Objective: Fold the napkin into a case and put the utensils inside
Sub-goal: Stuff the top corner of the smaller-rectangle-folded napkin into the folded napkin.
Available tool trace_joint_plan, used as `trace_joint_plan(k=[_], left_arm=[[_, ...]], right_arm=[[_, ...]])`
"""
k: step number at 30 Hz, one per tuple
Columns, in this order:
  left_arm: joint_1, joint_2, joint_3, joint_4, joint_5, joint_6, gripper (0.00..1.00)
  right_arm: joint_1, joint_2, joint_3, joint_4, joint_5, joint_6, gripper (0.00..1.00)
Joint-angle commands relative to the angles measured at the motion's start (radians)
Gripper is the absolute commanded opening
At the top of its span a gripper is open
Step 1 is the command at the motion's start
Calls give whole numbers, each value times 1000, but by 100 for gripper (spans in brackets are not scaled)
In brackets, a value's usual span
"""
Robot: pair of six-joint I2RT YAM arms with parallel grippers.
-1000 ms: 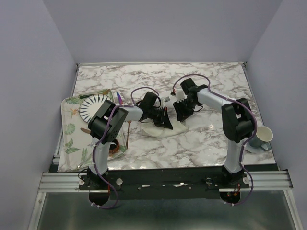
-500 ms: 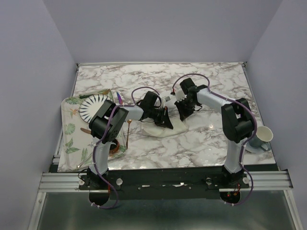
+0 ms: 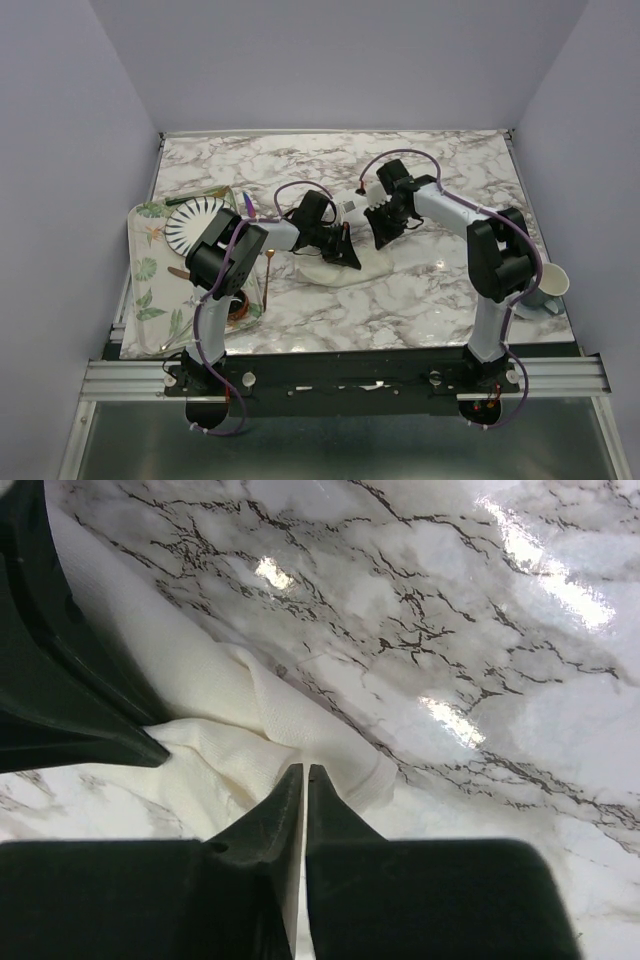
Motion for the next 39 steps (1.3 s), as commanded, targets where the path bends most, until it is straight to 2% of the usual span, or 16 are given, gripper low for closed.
trace_joint_plan(k=[1,4,10,16,27,30,33,34,36,39], left_arm=[[9,58,-24,-65,-104,49,0],[9,60,-26,-63,-104,49,0],[9,61,-27,-60,-102,48,0],[9,66,-26,-60,-101,46,0],[9,64,-32,-57,-104,46,0],[9,64,-30,-57,-104,45,0],[9,68,-27,-62,-107,45,0],[10,68,-26,-63,-107,45,0],[10,69,-24,-65,-108,46,0],[13,71,-22,-68,-110,46,0]], right_arm=[[7,36,25,-10,-19,-26,18],[10,53,15,7,-19,-37,21],[30,28,-18,8,-46,-46,35],[39,-3,-24,-9,-67,-40,41],[74,40,-67,83,102,-56,39],[85,30,-88,105,137,-60,35],[88,19,-93,111,157,-65,21],[88,14,-91,109,159,-65,9],[88,-6,-82,94,158,-68,1],[86,-30,-51,65,157,-69,1]])
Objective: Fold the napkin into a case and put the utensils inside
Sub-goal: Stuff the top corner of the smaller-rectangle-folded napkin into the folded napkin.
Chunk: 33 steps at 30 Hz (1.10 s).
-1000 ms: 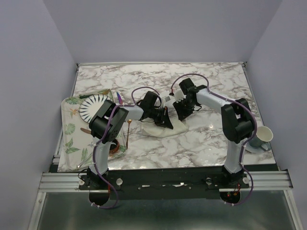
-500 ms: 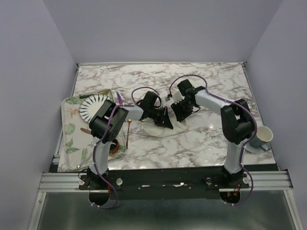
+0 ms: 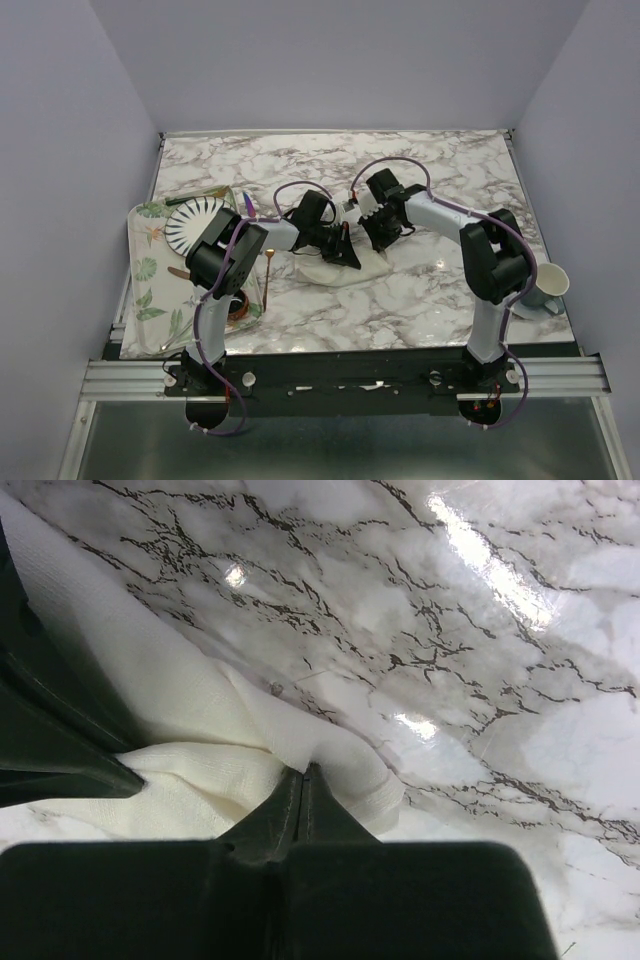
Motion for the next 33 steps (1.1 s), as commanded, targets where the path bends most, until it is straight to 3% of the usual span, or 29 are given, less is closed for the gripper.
trace_joint_plan(k=[1,33], left_arm=[[8,67,-22,-73,-117,52,0],[16,64,-24,-113,-157,57,0]], right_arm=[[23,-39,19,-15,44,-48,1],[1,-77,112,-175,-47,-106,1]])
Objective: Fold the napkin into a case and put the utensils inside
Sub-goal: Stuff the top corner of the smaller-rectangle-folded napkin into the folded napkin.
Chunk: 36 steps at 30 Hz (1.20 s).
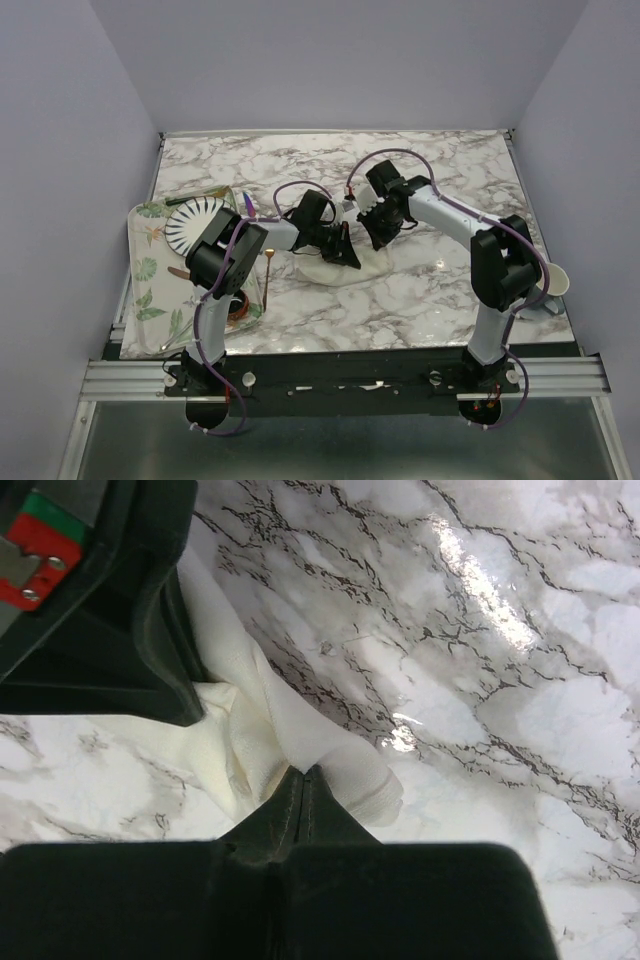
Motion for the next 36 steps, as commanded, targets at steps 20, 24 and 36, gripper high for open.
trace_joint_plan(k=[20,24,36], left_arm=[[16,73,1,-164,-163,84,0],[16,74,2,-167,-160,85,0],[21,79,-7,-151,-144,86,0]], right_arm=[[-67,92,146,-140,-112,-29,19],[-72,99,142,-124,-94,-23,26],[-67,115,100,-91,-103,2,36]])
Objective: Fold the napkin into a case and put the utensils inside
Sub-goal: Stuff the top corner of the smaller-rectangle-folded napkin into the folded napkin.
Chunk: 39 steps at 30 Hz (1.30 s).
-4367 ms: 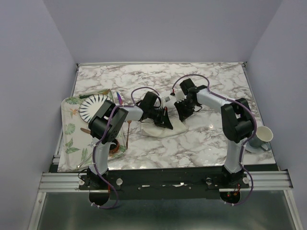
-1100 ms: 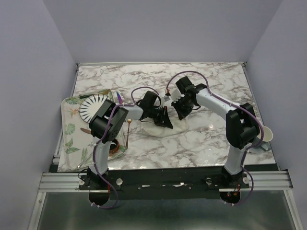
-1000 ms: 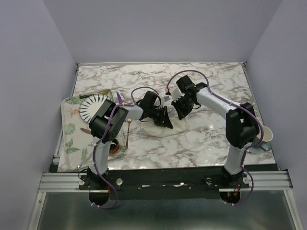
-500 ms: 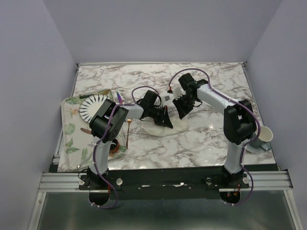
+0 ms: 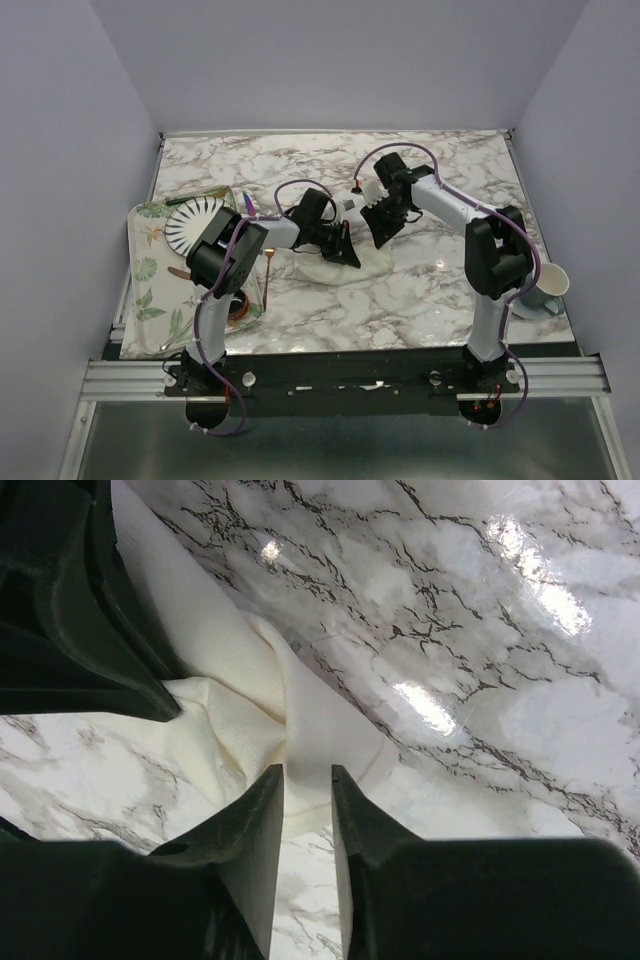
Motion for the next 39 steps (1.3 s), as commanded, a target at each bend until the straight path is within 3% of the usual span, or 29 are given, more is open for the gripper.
trace_joint_plan(k=[1,3,12,16,25,39], left_arm=[[19,73,-36,-105,-140,62,0],[19,73,-36,-105,-137,61,0],[19,80,-33,-99,-134,56,0],[19,82,-33,-99,-137,53,0],[19,83,-23,-109,-144,55,0],[19,86,-19,-115,-144,58,0]], right_arm=[[0,18,-20,19,-13,18,38],[9,11,-40,23,-15,20,44],[66,-22,-69,65,45,26,45],[95,-45,-89,102,147,23,45],[97,-61,-101,151,307,-11,42],[88,-72,-77,146,319,-3,31]])
